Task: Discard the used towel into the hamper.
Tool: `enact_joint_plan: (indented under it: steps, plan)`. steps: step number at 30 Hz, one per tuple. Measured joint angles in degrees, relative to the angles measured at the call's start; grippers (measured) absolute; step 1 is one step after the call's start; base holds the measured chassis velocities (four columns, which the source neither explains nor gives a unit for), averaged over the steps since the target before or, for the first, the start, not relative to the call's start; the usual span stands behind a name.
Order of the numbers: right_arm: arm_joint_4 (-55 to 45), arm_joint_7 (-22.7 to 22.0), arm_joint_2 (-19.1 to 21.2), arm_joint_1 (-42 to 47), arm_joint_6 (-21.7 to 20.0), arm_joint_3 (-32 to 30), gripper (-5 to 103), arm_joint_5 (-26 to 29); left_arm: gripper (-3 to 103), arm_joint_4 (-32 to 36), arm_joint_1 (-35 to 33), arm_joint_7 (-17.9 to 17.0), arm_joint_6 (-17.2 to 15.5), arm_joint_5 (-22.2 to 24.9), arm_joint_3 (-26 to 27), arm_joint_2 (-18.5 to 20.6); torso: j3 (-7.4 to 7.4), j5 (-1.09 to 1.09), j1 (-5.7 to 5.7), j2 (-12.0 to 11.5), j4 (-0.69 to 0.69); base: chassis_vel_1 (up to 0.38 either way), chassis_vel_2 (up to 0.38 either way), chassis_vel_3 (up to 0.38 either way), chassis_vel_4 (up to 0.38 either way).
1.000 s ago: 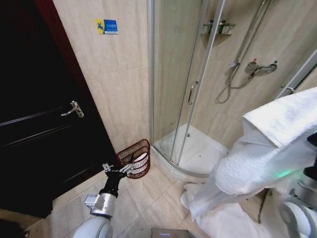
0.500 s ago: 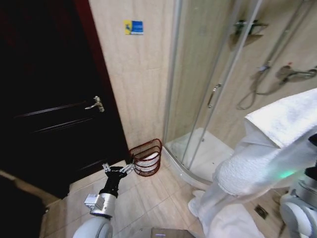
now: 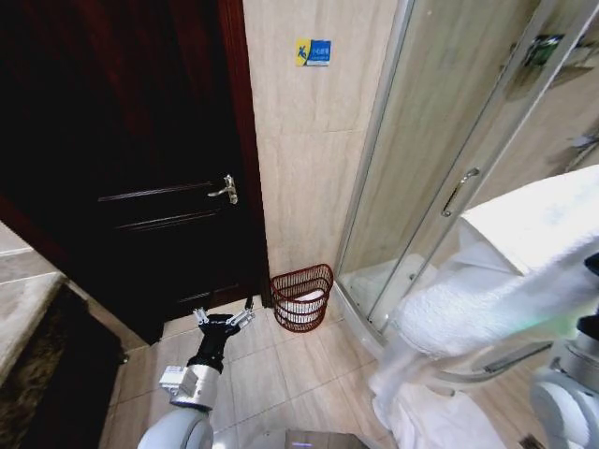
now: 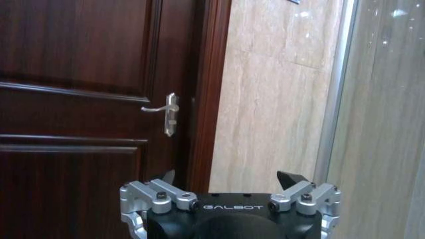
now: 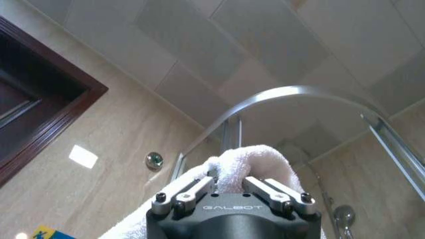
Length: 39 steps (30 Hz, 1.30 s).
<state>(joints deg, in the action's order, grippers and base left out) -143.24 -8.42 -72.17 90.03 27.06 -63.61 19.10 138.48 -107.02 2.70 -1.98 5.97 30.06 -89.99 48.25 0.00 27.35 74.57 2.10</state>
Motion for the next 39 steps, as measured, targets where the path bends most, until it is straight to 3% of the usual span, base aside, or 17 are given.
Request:
enact_joint_plan:
  steps: [39]
  plan:
    - [0.0,0.0,0.1,0.1,1.0,1.1,6,0.5,100,0.0,0.0,0.0,0.0,0.0,0.0,0.0,0.00,-0.01,0.00,0.0,0.00,0.048,0.048,-0.049,-0.047]
